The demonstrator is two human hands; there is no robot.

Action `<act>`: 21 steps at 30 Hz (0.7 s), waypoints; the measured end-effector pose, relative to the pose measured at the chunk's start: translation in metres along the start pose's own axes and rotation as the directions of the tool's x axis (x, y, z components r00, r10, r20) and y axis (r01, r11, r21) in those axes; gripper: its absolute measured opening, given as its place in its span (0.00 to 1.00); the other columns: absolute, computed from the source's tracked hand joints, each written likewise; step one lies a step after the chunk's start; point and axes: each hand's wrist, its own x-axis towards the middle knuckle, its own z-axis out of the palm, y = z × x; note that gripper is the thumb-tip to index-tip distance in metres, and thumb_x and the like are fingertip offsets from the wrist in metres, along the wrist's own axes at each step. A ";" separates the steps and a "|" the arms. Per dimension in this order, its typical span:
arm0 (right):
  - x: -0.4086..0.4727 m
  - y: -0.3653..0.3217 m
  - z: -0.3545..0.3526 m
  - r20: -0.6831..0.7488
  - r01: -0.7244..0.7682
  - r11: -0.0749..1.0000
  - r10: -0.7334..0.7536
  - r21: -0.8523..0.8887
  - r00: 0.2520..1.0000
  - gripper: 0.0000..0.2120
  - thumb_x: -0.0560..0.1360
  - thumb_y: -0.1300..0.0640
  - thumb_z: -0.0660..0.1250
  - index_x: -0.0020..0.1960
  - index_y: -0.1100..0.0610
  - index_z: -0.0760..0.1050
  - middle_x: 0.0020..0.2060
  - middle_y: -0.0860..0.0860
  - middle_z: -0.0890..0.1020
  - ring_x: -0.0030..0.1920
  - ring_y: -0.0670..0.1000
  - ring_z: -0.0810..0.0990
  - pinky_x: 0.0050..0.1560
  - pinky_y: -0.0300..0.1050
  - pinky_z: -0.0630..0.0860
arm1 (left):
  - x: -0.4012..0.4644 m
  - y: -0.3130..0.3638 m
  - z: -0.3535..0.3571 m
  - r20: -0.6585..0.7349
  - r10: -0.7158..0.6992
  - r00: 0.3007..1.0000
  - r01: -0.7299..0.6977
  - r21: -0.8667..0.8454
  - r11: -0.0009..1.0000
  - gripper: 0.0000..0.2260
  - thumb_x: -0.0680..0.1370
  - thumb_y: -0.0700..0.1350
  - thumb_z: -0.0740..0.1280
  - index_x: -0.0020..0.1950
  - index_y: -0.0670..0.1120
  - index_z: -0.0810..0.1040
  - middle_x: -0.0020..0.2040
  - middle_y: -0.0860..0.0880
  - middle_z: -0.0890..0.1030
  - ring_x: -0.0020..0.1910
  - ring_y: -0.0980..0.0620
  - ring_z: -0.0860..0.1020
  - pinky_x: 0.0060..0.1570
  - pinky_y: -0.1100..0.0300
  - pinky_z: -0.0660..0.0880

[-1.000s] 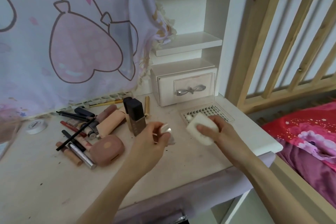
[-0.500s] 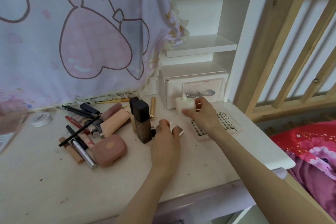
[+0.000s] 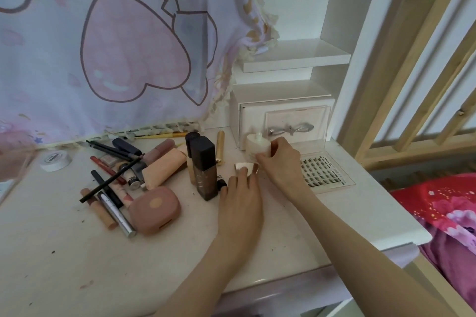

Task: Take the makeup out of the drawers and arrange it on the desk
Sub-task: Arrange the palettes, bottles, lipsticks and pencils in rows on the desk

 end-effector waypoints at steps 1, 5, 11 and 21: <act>0.000 0.000 0.001 -0.011 0.002 1.000 -0.002 -0.003 1.000 0.10 0.70 0.58 0.68 0.49 0.63 0.72 0.44 0.56 0.80 0.47 0.55 0.77 0.43 0.41 0.68 | 0.002 -0.002 -0.001 0.033 -0.016 0.999 0.015 0.011 1.000 0.18 0.67 0.35 0.68 0.57 0.40 0.78 0.52 0.44 0.80 0.43 0.46 0.79 0.37 0.57 0.75; -0.001 0.000 0.004 -0.039 0.004 1.000 -0.005 -0.009 0.999 0.12 0.70 0.57 0.70 0.48 0.62 0.72 0.44 0.56 0.79 0.47 0.54 0.76 0.42 0.39 0.65 | 0.014 -0.005 0.009 0.134 -0.010 0.991 0.022 -0.082 0.996 0.21 0.77 0.36 0.52 0.71 0.39 0.59 0.69 0.43 0.64 0.65 0.45 0.66 0.57 0.55 0.66; -0.005 0.002 0.003 -0.052 0.008 1.000 -0.008 0.001 0.999 0.12 0.71 0.54 0.69 0.48 0.61 0.72 0.44 0.55 0.79 0.46 0.53 0.76 0.46 0.43 0.70 | 0.026 -0.008 0.019 0.182 0.000 0.983 0.032 -0.171 0.985 0.26 0.78 0.37 0.53 0.74 0.39 0.48 0.74 0.43 0.52 0.71 0.46 0.61 0.61 0.60 0.67; -0.011 0.006 0.003 -0.076 0.033 0.998 -0.038 -0.057 0.996 0.12 0.73 0.58 0.66 0.55 0.62 0.74 0.48 0.55 0.80 0.49 0.53 0.77 0.45 0.37 0.65 | 0.039 -0.011 0.023 0.257 -0.061 0.965 0.129 -0.258 0.958 0.30 0.76 0.34 0.58 0.74 0.37 0.46 0.74 0.41 0.51 0.70 0.45 0.60 0.59 0.60 0.68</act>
